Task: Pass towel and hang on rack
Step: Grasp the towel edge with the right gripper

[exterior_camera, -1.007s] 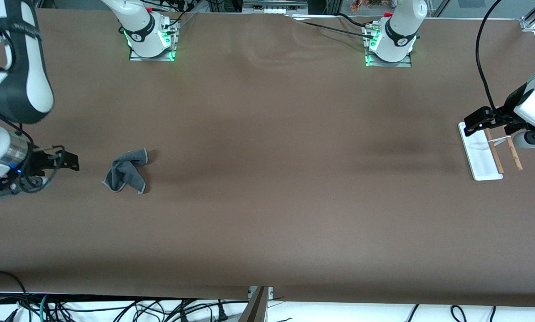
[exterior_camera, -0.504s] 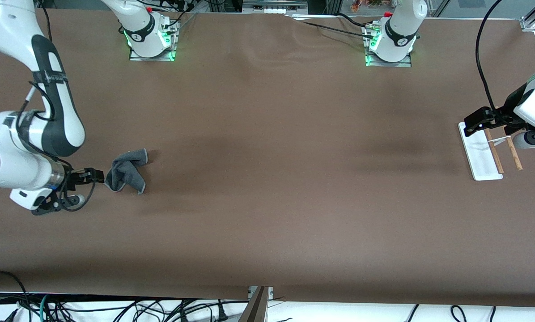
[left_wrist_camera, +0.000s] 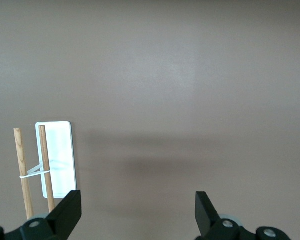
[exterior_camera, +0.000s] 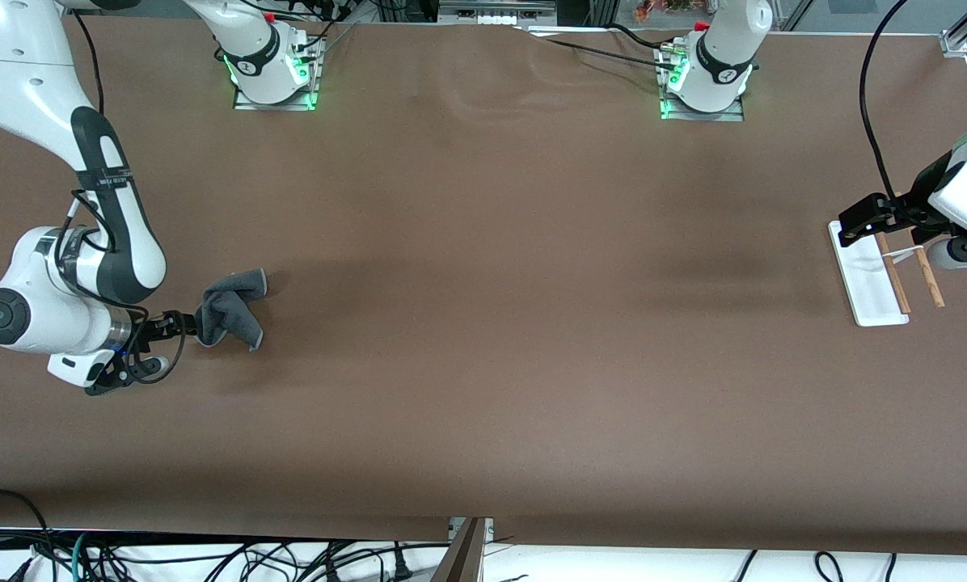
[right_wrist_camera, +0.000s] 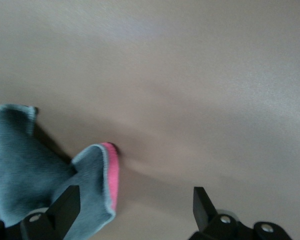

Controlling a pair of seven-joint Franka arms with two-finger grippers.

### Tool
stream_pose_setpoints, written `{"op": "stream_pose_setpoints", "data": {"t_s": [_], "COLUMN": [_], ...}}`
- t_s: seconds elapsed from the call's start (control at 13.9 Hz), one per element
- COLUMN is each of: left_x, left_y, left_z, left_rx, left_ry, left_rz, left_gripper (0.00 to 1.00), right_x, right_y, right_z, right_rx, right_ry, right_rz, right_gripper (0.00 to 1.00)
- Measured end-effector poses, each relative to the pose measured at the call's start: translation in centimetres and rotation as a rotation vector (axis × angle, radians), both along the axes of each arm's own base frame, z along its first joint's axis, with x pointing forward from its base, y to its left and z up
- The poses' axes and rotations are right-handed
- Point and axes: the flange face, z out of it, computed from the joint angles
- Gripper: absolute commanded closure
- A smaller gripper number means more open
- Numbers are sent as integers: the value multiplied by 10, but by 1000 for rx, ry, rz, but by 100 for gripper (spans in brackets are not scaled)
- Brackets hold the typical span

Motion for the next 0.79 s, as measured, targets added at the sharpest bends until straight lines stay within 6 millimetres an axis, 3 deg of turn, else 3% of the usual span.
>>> {"op": "stream_pose_setpoints", "data": {"t_s": [0.36, 0.43, 0.5, 0.58, 0.65, 0.79], "left_x": [0, 0, 0, 0, 0, 0], "left_y": [0, 0, 0, 0, 0, 0], "left_z": [0, 0, 0, 0, 0, 0], "left_rx": [0, 0, 0, 0, 0, 0], "left_ry": [0, 0, 0, 0, 0, 0], "left_rz": [0, 0, 0, 0, 0, 0], "left_gripper": [0, 0, 0, 0, 0, 0], "right_x": [-1, -2, -2, -2, -3, -5], "right_y": [5, 7, 9, 10, 11, 11], "right_z": [-21, -22, -23, -23, -24, -27], "right_rx": [12, 14, 16, 17, 18, 19], "right_ry": [14, 17, 17, 19, 22, 30], "right_rz": [11, 14, 16, 16, 16, 16], "right_gripper": [12, 31, 57, 75, 86, 93]}}
